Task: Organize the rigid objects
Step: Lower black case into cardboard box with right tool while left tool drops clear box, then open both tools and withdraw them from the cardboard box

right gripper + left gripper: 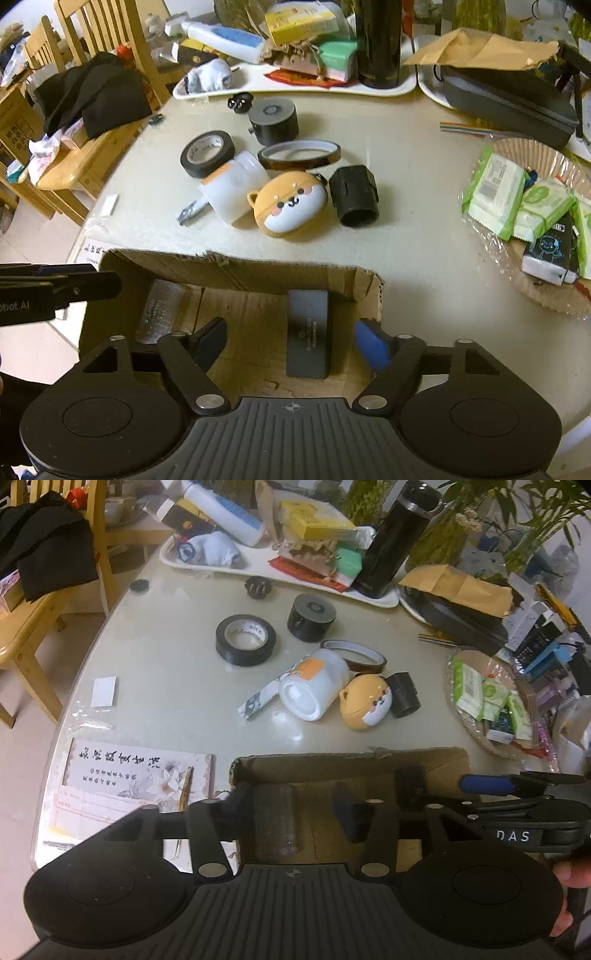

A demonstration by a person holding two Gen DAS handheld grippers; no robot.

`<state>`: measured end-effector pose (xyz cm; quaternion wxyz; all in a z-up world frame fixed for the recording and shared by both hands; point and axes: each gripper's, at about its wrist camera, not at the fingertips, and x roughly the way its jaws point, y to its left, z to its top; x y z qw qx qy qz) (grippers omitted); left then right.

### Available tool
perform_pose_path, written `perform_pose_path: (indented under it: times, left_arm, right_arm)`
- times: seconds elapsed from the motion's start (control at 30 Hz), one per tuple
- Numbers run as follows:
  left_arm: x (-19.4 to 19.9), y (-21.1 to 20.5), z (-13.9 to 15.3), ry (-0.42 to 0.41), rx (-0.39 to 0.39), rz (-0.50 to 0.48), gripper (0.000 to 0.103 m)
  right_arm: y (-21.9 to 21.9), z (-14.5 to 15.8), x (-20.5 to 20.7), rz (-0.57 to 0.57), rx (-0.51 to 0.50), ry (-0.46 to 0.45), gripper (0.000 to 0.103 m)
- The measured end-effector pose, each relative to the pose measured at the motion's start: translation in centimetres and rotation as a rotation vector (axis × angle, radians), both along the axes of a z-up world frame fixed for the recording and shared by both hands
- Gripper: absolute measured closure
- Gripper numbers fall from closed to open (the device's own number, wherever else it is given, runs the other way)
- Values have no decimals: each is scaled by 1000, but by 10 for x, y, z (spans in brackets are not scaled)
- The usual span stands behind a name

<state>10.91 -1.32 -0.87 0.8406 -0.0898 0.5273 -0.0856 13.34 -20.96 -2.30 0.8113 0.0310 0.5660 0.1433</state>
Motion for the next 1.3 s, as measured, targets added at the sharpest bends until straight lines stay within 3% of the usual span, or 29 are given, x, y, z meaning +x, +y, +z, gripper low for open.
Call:
perform_pose_path:
  times: [0.3, 0.43, 0.83, 0.9, 1.07, 1.3]
  left_arm:
    - [2, 5, 6, -75, 65, 16, 53]
    - [9, 6, -9, -42, 104, 15, 53]
    - [13, 9, -18, 15, 52, 11, 53]
    - [14, 8, -20, 29, 22, 0, 53]
    - [14, 1, -21, 21, 43, -22, 52]
    - [14, -1, -21, 20, 45, -21, 52]
  right_arm:
    - [-8, 16, 1, -39, 4, -65, 9]
    - [-14, 13, 2, -72, -15, -58, 8]
    - [-29, -5, 5, -112, -12, -7, 28]
    - [-29, -6, 4, -108, 15, 3, 28]
    - [-24, -7, 1, -81, 85, 39, 28]
    - [-16, -3, -7, -34, 54, 59, 25]
